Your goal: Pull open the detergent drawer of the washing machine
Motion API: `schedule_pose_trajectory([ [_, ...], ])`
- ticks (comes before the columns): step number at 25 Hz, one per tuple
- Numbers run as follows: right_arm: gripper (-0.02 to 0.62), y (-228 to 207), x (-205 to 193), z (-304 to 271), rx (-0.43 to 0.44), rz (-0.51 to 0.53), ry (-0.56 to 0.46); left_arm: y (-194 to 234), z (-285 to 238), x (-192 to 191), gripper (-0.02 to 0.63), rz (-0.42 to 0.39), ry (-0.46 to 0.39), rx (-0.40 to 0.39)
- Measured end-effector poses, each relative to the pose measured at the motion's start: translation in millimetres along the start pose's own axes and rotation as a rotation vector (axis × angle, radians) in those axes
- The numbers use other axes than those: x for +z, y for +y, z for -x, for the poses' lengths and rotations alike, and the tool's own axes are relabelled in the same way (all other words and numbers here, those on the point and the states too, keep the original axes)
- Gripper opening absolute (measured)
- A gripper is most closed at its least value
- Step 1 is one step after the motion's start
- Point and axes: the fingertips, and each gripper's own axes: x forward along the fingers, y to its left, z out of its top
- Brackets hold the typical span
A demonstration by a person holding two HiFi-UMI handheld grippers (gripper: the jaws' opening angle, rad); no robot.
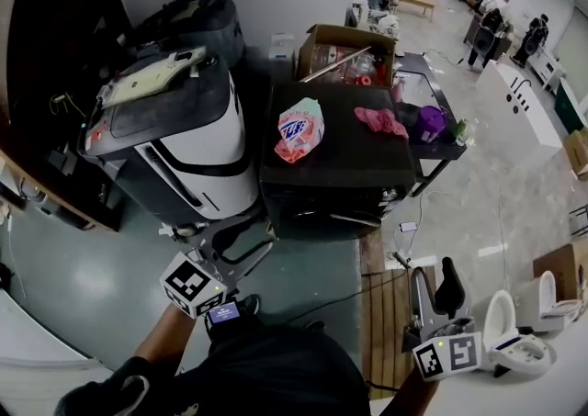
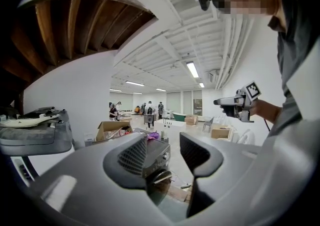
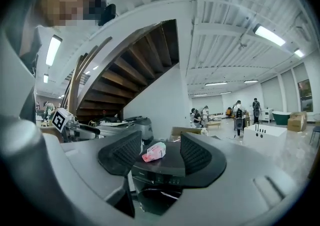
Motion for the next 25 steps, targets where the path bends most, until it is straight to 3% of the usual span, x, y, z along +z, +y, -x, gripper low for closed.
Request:
schedule_pose_trajectory([
  [11,0.232,-32.5,-10.3,19.0,0.061,-0.049,-0.028,-37.9,-0.7,9.1,0.256,-0.032,0.026,0.075],
  [16,0.232,-39.3,-11.6,17.3,0.061,-0.061,-0.021,-35.0,-7.1,13.9,0.256,-0.037,0.041,0.082],
  [20,0.232,-47.5,-15.2,12.3,0.073,-0.032,0.033,-39.3,-17.6,6.3,0.256,0.007,0.02,0.091],
  [25,0.232,-43.5,-5.6,-2.2,0.039,-0.004,0.021,-15.5,-34.7,5.5,0.256,0.018,-0.001,0.065],
])
